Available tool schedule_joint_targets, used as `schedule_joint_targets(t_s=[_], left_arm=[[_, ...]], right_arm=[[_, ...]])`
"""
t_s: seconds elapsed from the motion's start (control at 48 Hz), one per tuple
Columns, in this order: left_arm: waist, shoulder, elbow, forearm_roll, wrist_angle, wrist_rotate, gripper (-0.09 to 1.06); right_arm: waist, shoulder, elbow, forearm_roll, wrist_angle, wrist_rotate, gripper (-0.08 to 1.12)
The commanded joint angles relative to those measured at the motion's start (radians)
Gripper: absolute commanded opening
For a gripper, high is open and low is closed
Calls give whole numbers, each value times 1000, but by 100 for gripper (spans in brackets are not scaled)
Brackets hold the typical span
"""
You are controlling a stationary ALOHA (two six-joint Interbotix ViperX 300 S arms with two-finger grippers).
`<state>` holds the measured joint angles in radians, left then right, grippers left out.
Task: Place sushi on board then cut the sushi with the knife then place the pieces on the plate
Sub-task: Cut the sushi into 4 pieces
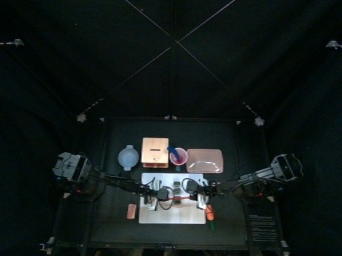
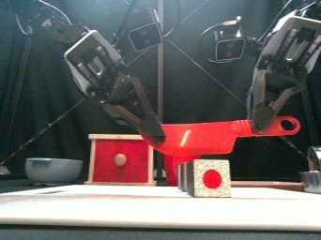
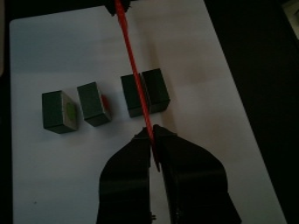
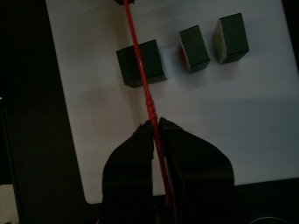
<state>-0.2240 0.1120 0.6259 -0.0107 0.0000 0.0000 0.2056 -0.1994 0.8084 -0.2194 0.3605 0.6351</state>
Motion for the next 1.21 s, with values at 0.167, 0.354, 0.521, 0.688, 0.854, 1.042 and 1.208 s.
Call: schedule_joint_targets(t_s=[0.167,0.354,0.521,0.688,0.854,1.042,1.208], left_arm=[[-34,-8,-14,-26,2,2,41],[-34,-5,-12,-32,2,2,41],[-34,2,-12,-32,0,3,41],[-34,14,-9,-32,2,3,41],[-35,38,-6,-32,2,0,41],[-35,77,-8,-58,11,2,41],[-37,83,-12,-77,29,2,41]], right_arm=[[-2,2,-3,5,-14,11,29],[2,11,-2,14,-15,11,29],[2,17,-2,18,-15,11,29],[2,31,0,31,-20,11,29],[3,61,0,43,-29,11,29],[17,126,-6,64,-29,9,29],[37,163,-21,75,-29,9,29]])
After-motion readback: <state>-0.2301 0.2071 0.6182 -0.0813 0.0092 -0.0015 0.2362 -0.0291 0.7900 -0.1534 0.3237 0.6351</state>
